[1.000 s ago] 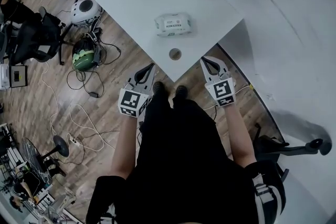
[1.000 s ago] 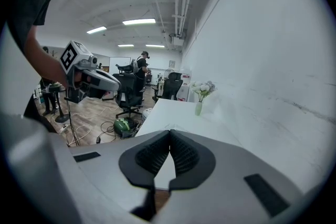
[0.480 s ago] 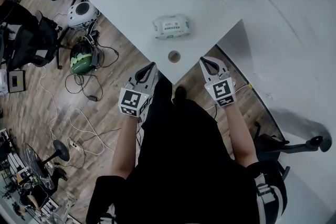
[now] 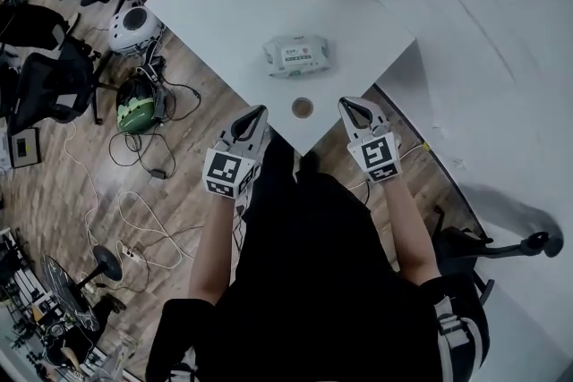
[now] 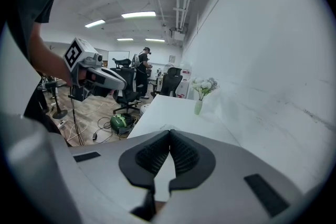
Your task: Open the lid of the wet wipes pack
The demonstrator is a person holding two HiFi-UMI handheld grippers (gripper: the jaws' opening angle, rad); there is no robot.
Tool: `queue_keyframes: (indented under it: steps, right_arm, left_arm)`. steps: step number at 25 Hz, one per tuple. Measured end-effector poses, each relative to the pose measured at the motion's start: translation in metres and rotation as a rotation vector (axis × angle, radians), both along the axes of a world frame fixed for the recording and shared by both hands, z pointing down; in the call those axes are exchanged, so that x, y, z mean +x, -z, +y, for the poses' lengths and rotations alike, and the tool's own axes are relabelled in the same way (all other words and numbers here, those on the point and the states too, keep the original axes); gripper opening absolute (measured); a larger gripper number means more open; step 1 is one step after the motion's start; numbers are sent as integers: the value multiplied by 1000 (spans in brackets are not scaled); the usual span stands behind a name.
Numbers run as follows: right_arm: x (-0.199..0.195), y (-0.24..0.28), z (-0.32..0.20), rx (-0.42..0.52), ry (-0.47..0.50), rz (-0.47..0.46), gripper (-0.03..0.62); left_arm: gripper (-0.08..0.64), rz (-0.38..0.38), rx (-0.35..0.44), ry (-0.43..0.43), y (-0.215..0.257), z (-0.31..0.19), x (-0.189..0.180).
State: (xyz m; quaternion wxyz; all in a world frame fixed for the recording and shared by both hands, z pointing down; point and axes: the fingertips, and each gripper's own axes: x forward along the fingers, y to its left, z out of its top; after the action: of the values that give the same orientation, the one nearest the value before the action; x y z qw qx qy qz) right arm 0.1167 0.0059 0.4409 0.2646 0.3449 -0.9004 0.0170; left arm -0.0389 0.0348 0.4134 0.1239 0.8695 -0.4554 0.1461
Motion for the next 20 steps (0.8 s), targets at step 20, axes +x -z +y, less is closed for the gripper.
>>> queue_keyframes:
  steps: [20]
  right_arm:
    - [-55, -34, -87, -52, -68, 36, 17]
  left_arm:
    - [23, 23, -70, -114, -41, -105, -36]
